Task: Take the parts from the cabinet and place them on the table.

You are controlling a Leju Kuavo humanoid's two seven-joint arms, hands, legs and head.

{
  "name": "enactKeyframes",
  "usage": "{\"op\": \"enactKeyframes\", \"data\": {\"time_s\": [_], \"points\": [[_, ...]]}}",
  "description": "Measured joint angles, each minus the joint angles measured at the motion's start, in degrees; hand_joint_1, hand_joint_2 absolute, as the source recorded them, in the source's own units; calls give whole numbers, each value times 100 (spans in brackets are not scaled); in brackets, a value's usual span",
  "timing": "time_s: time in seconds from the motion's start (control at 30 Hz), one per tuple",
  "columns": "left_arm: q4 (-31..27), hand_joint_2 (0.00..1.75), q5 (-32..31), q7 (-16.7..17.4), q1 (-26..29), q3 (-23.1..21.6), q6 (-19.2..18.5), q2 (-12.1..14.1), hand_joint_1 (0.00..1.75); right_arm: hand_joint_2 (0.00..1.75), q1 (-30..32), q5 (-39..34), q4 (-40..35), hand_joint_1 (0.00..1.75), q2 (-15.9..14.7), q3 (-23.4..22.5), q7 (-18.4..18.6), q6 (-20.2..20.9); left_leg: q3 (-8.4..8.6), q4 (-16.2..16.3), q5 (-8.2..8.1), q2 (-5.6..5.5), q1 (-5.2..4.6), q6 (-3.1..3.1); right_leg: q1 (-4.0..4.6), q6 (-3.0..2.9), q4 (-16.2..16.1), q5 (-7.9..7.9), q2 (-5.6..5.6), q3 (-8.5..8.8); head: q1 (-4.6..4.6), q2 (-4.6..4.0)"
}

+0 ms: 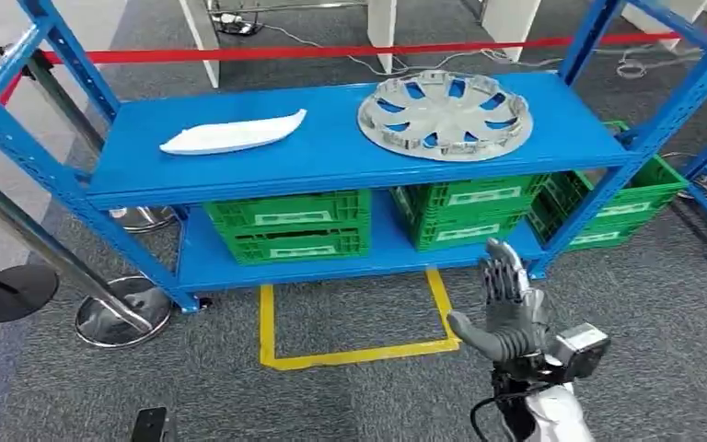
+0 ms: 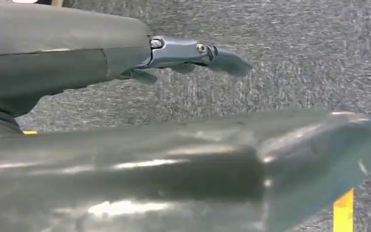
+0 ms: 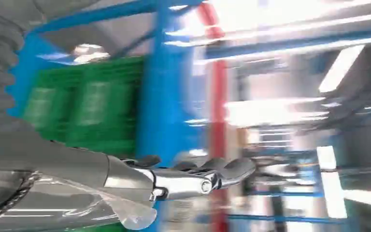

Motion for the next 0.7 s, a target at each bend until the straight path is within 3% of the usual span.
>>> {"op": "enactKeyframes", "data": {"time_s": [0.07,0.13,0.17,0.2,0.23,0.27,0.3,0.33,0.4,0.43,0.47,0.53,0.57,0.6,0.63,0.67,0.7], "points": [[0,0,-5,-59,6,-11,5,-4,0,175,123,9,-626,0,-31,226,-114,-64,6,-2,-8,8,14,-33,23,-62,-1,-12,18,-13,-5,0],[0,0,-15,-75,-6,-13,20,-4,0,175,142,7,-993,0,-44,375,-118,-79,-54,204,-200,2,31,-109,-11,-141,-35,-3,18,29,-31,0],[0,0,-15,-77,-11,-13,20,-7,0,175,147,7,-1130,0,-44,427,-118,-79,-210,556,-399,1,42,-134,-9,-186,-35,-12,16,34,-51,0],[0,0,-15,-77,-11,-15,20,-7,0,175,164,9,-1261,0,-48,475,-118,-79,-462,1093,-648,1,55,-153,1,-194,-34,-14,15,35,-46,0],[0,175,-15,-77,-6,-15,18,-7,0,175,189,7,-1344,0,-52,510,-118,-90,-703,1588,-830,2,63,-163,9,-204,-33,-20,16,34,-44,0],[0,175,-15,-77,0,-18,18,-15,0,175,214,9,-1405,0,-59,539,-121,-96,-854,1876,-883,1,68,-166,15,-206,-32,-22,18,36,-46,0],[0,175,-13,-79,1,-18,22,-20,0,175,238,20,-1462,0,-68,563,-162,-116,-877,1880,-789,1,72,-163,19,-206,-32,-23,23,45,-44,0],[0,175,-11,-94,-2,-18,37,-20,0,175,249,69,-1535,0,-79,595,-231,-159,-790,1650,-583,1,72,-150,21,-205,-31,-25,36,54,-46,0],[0,175,-11,-131,-6,-18,55,-20,0,175,247,190,-1721,0,-94,663,-278,-275,-352,642,2,1,71,-100,21,-196,-30,-34,60,94,-46,0],[2,0,-11,-149,-7,-18,55,-20,0,175,248,238,-1800,0,-103,700,-280,-332,-188,237,134,-9,71,-76,20,-181,-32,-44,63,98,-46,0],[0,0,-11,-160,-20,-18,53,-20,0,175,249,304,-1866,0,-116,735,-278,-402,-132,118,77,-18,49,-75,64,-150,-3,-60,75,77,-44,0],[2,0,4,-177,-37,-18,57,-28,0,175,265,387,-1984,0,-151,783,-269,-527,-156,96,50,-19,39,-49,52,-96,-19,-29,69,34,-31,0],[2,0,13,-177,-29,-18,70,-26,0,0,269,413,-2024,0,-168,803,-258,-575,-158,90,58,-20,32,-28,44,-66,-47,-14,65,45,-42,0],[2,0,20,-175,-32,-15,134,-28,0,0,270,415,-2059,0,-188,834,-236,-621,-142,18,99,-16,55,25,55,-22,-44,-24,68,47,-35,0],[2,0,28,-169,-40,-13,193,-35,0,0,281,411,-2078,0,-223,851,-219,-669,-125,-11,127,-4,72,63,39,-5,72,-138,57,-53,-35,0],[2,0,50,-156,-49,-11,197,-44,0,0,282,402,-2089,0,-238,864,-193,-698,-131,-11,131,-3,72,88,39,13,317,-304,50,-156,-18,0],[2,0,65,-125,-51,-9,197,-55,0,0,291,376,-2089,0,-256,875,-182,-722,-138,-8,128,0,69,98,36,32,816,-550,49,-376,-18,0]]}}
